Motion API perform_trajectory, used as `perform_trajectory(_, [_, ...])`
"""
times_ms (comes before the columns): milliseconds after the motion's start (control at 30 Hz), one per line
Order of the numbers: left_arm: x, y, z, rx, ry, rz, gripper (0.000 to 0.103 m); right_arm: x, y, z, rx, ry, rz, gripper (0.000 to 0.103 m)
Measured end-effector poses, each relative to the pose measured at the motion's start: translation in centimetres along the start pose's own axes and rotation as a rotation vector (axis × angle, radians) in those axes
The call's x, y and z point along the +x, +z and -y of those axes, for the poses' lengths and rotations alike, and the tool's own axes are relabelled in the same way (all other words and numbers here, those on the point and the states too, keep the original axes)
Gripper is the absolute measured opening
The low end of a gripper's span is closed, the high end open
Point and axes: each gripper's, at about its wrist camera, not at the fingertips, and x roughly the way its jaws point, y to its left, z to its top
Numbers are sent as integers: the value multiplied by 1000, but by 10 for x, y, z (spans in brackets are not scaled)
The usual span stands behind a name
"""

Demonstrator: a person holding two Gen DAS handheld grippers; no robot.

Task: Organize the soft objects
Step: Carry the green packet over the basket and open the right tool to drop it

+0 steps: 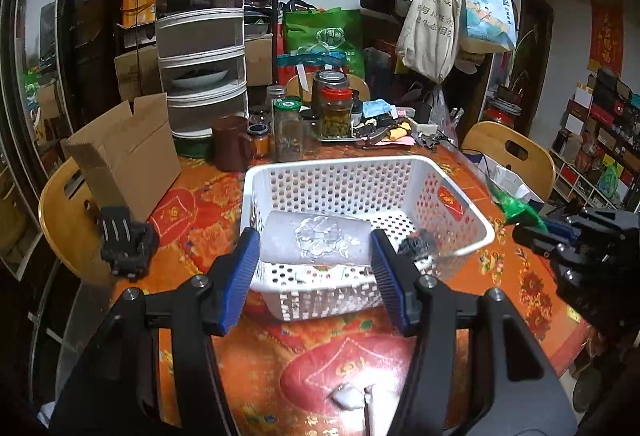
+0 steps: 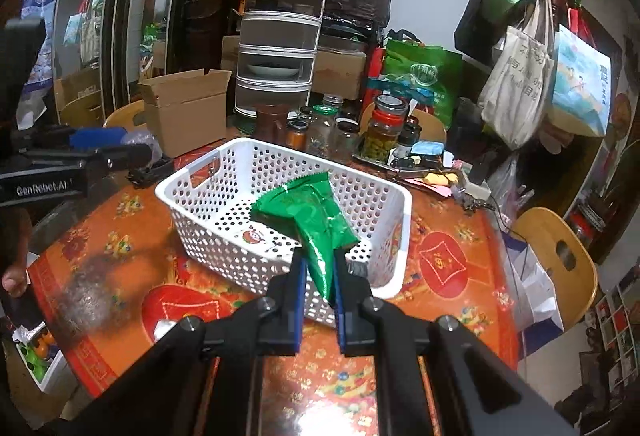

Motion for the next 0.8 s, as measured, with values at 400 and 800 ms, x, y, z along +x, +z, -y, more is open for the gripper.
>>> perform_trajectory(400, [79,44,8,-5,18,-113,54,68,28,13,7,-36,-128,6])
perform_trajectory(800, [177,30,3,-46,43,-247,54,156,26,30,61,-22,-277,6])
